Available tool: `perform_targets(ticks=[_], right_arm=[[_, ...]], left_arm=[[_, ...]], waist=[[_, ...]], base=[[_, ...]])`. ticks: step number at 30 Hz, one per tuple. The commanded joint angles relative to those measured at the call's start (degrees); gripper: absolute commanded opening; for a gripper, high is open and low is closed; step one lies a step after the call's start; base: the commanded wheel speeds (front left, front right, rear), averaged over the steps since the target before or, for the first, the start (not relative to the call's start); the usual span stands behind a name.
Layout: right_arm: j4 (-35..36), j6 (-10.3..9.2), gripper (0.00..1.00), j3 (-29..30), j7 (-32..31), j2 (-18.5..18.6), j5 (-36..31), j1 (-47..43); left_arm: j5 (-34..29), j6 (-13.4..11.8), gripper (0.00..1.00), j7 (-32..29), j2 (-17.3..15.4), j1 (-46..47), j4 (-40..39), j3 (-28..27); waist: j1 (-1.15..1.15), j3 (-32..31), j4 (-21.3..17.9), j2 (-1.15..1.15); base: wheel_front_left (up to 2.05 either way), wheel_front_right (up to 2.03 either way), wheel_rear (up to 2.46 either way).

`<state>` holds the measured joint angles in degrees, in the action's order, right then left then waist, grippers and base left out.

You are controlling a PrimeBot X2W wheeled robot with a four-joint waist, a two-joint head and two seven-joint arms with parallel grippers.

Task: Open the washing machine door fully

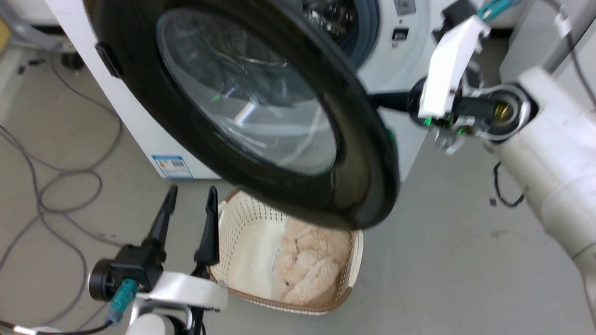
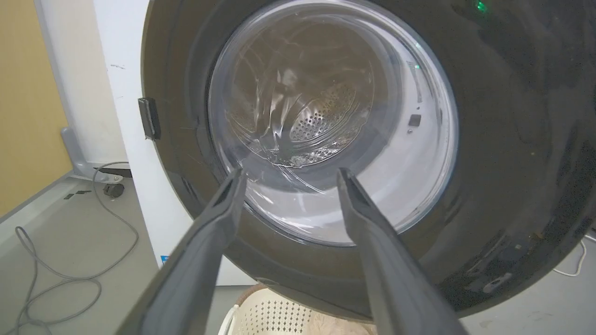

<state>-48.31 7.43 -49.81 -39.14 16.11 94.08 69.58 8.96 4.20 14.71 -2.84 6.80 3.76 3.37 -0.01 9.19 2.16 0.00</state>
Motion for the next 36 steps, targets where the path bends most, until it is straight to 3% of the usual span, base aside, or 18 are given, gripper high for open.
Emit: perform_targets(ticks=[1,22,26,28,29,30,31,36], right_arm=[[0.7,0.06,0.0,-0.2,-0.1,-0.4,0.4,-1.3],[17.6,0.06,0.0,-4.4,-2.5,-1.3,5.6,-13.4],[19.6,0.06,0.0,-4.4,-0.7,-1.0,7.1,-15.7],[20.3,0.06,0.0,-3.2,3.1,-0.5,7.3,-16.9],[20.3,0.06,0.11,-2.3,5.6,-0.3,7.5,-17.9],[20.2,0.06,0.27,-1.1,8.6,-0.2,7.9,-19.0],[20.4,0.06,1.0,0.1,11.3,0.0,8.4,-20.2],[21.5,0.06,1.0,5.7,26.3,1.4,9.9,-28.2]], left_arm=[[-0.5,0.1,1.0,0.3,-0.1,-0.6,0.2,0.2],[-0.8,-0.2,1.0,0.3,-0.1,-5.6,3.8,2.0],[-0.3,-0.6,1.0,0.3,-0.1,-5.6,4.1,2.5],[-0.2,-0.8,1.0,0.3,-0.1,-5.6,4.2,2.7],[-0.1,-0.8,1.0,0.3,-0.1,-5.7,4.3,2.8],[-0.1,-0.9,1.0,0.3,-0.1,-5.8,4.3,2.8],[-0.1,-0.9,1.0,0.3,-0.1,-5.8,4.4,2.9],[-0.1,-1.1,1.0,0.3,-0.1,-6.4,4.8,2.9]], waist=[[0.01,-1.3,0.4,0.0],[0.01,-5.1,1.4,0.0],[0.01,-5.4,1.0,0.0],[0.01,-5.6,0.8,0.0],[0.01,-5.8,0.7,0.0],[0.01,-5.9,0.7,0.0],[0.01,-6.1,0.7,0.0],[0.01,-6.9,0.4,0.0]], base=[[0.0,0.0,0.0],[0.0,0.0,0.0],[0.0,0.0,0.0],[0.0,0.0,0.0],[0.0,0.0,0.0],[0.0,0.0,0.0],[0.0,0.0,0.0],[0.0,0.0,0.0]])
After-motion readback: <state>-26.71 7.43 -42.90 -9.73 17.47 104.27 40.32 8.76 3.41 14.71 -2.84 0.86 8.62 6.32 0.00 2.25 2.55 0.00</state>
